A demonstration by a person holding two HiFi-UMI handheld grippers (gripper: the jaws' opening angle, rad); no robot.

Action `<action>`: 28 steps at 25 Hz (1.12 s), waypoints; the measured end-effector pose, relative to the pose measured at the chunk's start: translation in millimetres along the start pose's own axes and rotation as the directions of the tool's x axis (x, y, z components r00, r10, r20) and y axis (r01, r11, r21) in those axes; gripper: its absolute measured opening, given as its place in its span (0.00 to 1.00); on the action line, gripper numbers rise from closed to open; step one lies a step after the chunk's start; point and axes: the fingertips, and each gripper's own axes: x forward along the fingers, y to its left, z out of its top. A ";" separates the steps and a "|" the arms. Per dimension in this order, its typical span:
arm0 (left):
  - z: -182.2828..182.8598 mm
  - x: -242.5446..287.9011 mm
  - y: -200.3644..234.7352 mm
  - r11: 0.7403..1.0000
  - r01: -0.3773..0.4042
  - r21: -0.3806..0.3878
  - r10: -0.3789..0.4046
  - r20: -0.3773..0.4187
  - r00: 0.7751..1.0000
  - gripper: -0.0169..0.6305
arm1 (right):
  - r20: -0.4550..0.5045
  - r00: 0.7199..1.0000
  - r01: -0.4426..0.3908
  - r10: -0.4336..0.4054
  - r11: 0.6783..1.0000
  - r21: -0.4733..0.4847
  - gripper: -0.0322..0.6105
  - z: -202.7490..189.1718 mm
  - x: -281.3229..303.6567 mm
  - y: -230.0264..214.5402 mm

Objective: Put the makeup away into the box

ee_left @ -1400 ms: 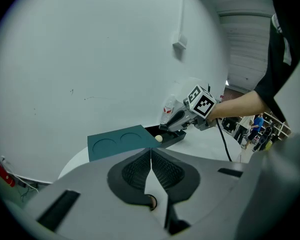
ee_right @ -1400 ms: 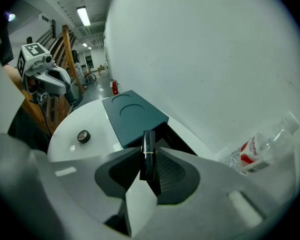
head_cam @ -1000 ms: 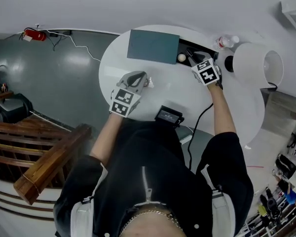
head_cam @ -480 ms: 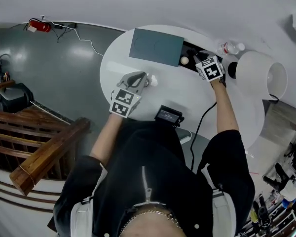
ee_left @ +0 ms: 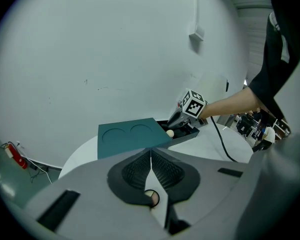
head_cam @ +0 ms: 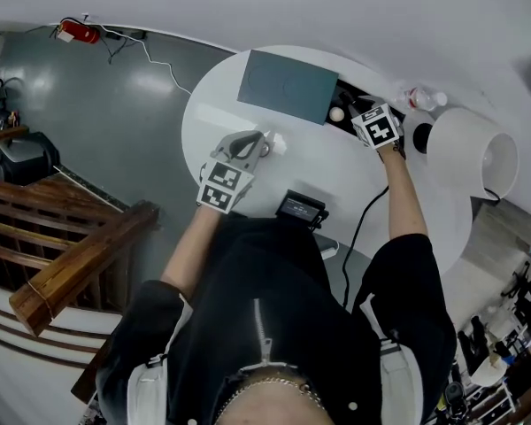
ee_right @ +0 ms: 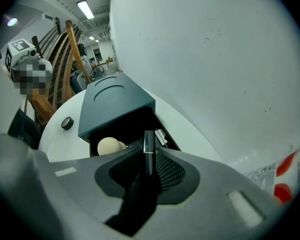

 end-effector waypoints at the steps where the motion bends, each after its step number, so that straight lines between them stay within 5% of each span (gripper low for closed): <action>1: -0.7 -1.4 0.9 1.000 -0.005 -0.004 0.005 0.000 1.000 0.05 | -0.005 1.000 -0.002 0.002 1.000 0.000 0.19 -0.8 1.2 -0.4; 14: -12.5 -12.3 6.8 0.999 -0.026 -0.025 0.026 -0.003 1.000 0.05 | -0.032 0.999 -0.005 0.007 0.998 0.066 0.19 -12.5 11.7 -5.3; 28: -16.3 -22.6 12.7 1.000 0.015 -0.008 -0.014 0.041 0.999 0.05 | 0.126 0.983 0.121 -0.137 0.985 0.122 0.23 17.5 -40.1 6.1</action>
